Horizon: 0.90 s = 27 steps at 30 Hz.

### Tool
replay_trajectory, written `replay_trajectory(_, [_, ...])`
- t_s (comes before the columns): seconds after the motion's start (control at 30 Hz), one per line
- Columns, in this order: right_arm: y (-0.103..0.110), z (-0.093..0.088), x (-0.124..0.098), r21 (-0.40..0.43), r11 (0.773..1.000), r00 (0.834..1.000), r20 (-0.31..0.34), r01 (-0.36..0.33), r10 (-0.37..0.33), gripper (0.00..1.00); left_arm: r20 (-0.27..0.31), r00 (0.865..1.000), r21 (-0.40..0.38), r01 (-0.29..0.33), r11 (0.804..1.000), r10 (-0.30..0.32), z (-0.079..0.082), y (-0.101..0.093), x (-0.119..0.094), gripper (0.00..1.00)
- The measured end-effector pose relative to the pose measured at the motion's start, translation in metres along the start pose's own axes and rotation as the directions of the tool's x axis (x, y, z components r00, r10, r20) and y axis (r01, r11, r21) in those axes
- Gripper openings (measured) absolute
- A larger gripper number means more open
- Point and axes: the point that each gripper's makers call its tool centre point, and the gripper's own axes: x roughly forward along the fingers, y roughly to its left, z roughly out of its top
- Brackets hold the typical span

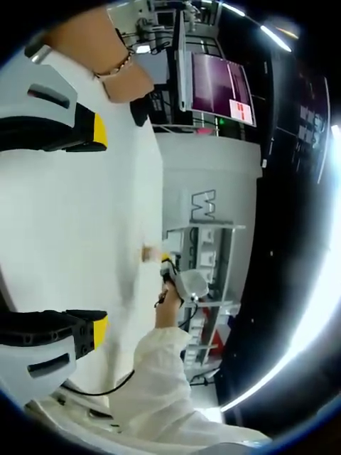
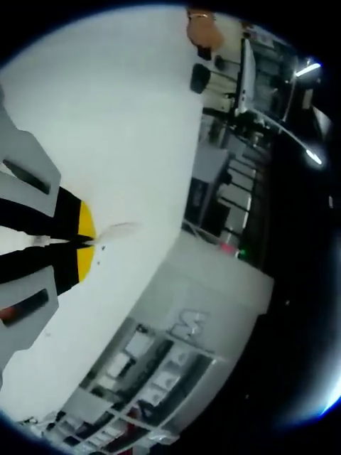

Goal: Open the resealable bag by pulling the two sides of the seal apart until the entire bag opening is separated and visibly accessible.

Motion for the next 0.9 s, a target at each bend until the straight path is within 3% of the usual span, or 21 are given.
replay_trajectory(0.9, [-0.032, 0.013, -0.029, 0.014, 1.000, 0.999, 0.051, 0.018, -0.018, 0.00, -0.005, 1.000, 0.005, 0.018, 1.000, -0.018, 0.001, -0.008, 0.002, 0.91])
